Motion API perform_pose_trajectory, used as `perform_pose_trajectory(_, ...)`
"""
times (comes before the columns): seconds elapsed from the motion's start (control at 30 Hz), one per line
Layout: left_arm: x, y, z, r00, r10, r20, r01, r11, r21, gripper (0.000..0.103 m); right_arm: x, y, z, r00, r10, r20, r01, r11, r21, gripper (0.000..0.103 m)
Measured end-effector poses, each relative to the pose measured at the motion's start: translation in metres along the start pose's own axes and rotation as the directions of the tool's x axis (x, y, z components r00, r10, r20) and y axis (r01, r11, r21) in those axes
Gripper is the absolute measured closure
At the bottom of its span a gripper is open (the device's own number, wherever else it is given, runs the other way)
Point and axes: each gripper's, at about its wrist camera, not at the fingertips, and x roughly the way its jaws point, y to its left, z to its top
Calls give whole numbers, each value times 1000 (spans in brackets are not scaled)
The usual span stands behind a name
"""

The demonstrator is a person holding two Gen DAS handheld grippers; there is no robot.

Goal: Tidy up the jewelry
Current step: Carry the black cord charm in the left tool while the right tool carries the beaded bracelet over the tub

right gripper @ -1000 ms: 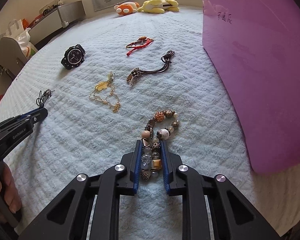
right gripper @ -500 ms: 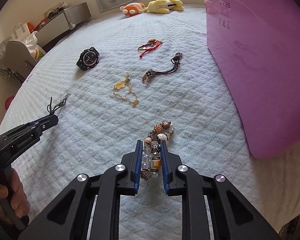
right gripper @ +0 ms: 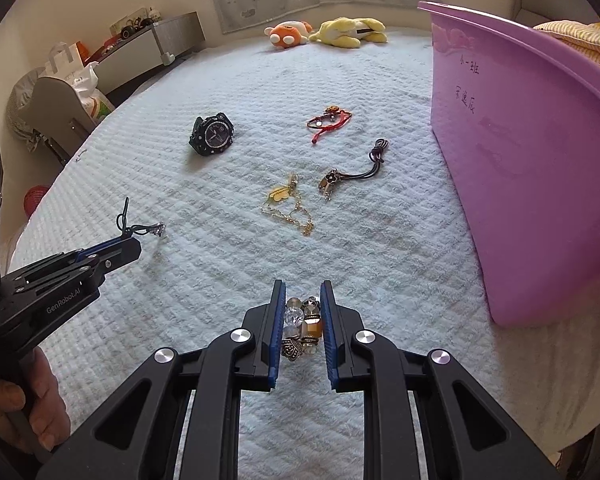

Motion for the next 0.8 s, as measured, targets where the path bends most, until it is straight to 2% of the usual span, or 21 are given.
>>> perform_pose_trajectory(0.43,-23,-19,15,999,-28,25,27,999,29,92,-31,2,18,999,15,41,-14,1000,-12,86)
perform_pose_trajectory(0.8,-53,-47,43,994,-61,89,54,996,73,92,-79,-1,49,991,41,130,-38,999,-25,86)
